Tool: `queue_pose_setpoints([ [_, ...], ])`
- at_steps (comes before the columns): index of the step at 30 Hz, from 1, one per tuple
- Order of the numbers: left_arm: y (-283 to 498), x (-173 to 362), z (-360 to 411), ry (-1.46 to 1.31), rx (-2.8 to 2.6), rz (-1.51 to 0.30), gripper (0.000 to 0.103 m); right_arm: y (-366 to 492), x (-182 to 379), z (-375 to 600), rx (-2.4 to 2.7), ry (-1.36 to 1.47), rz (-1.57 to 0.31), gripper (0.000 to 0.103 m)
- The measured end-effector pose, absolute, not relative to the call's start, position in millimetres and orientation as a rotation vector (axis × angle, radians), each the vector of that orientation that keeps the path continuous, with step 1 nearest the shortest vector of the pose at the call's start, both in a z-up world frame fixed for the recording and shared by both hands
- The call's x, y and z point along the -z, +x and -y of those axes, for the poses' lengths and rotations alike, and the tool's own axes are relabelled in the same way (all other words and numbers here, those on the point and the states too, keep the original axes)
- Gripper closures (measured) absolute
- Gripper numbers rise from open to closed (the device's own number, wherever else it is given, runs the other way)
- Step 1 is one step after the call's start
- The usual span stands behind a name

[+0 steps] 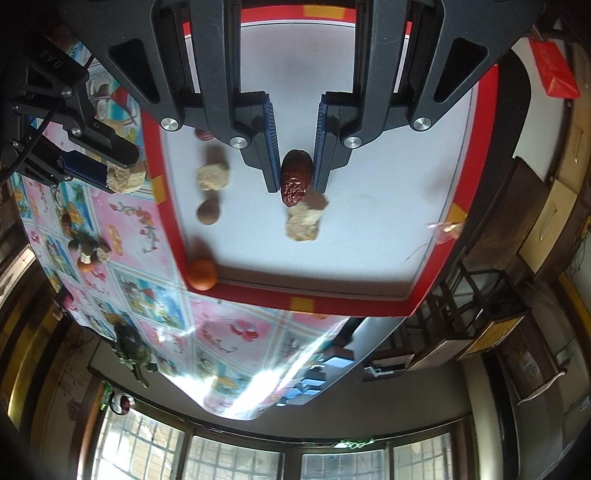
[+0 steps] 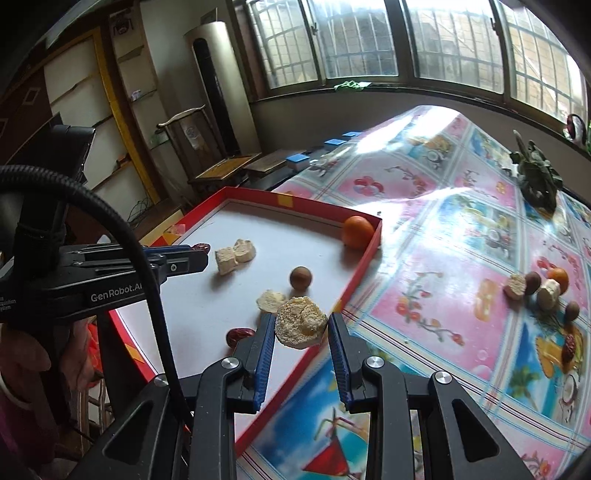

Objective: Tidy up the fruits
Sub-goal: 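Carry the red date and bread slice into the red tray and release both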

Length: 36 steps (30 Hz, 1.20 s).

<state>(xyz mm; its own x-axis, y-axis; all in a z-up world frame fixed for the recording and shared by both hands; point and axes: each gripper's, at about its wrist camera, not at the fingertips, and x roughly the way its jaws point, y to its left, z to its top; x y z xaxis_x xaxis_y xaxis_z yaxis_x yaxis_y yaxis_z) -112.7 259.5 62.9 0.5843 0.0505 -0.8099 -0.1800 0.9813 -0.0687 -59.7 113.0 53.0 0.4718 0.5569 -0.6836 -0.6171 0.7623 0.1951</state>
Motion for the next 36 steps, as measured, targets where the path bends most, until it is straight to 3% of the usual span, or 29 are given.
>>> queue_pose_setpoints([
  [36, -100.3, -31.8, -298.8, -0.187, -0.222, -0.985, 0.086, -22.9, -11.1, -216.6, -0.873, -0.205, -0.915, 0.075],
])
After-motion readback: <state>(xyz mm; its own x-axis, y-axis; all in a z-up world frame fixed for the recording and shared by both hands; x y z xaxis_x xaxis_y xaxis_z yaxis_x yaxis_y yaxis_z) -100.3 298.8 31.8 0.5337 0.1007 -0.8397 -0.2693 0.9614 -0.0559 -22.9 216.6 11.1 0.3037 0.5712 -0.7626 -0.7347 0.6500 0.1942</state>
